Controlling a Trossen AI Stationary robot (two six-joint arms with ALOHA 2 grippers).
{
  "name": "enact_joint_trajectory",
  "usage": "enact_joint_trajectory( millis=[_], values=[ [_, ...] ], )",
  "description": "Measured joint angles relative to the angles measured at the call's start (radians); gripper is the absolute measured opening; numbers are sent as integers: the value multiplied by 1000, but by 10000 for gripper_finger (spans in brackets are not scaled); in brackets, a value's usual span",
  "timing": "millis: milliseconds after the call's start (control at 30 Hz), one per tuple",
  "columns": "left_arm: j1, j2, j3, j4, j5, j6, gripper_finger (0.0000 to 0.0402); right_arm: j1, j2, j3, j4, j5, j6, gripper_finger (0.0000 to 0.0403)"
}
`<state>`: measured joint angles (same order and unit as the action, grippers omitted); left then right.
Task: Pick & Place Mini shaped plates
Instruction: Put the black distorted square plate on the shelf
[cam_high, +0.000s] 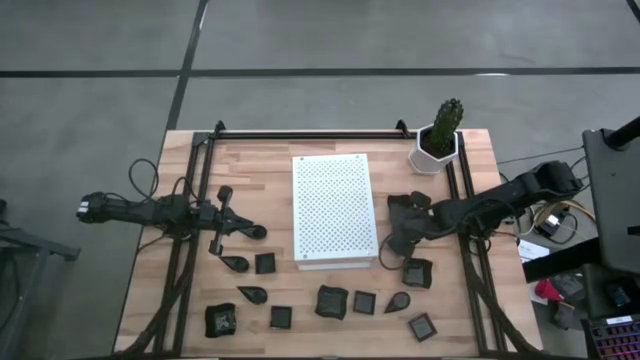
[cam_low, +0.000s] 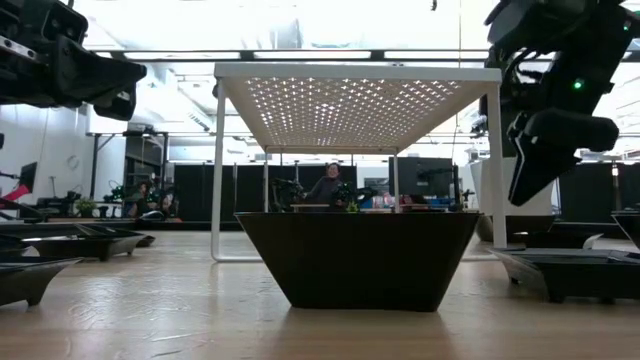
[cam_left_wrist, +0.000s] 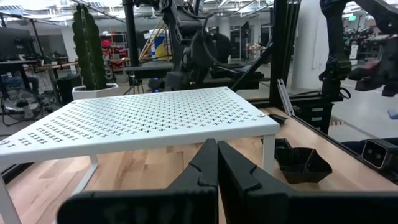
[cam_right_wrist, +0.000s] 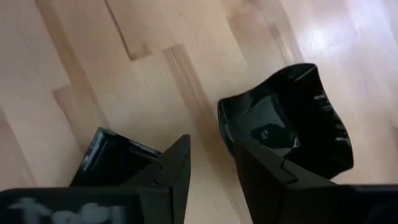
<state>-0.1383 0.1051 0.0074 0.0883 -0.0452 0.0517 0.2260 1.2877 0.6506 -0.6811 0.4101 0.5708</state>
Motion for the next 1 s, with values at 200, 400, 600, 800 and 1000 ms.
enact_joint_trajectory(
  millis=[200,400,600,800,1000],
  values=[
    [0,0,0,0,0,0,0,-1,20,-3,-9,7,-21,104],
    [0,0,0,0,0,0,0,-10,50,-7,-23,10,-24,102],
    [0,0,0,0,0,0,0,-21,78,-9,-22,23,-32,107],
    [0,0,0,0,0,0,0,-22,84,-10,-21,42,-46,95],
    [0,0,0,0,0,0,0,-33,84,-11,-21,42,-48,76]
  ],
)
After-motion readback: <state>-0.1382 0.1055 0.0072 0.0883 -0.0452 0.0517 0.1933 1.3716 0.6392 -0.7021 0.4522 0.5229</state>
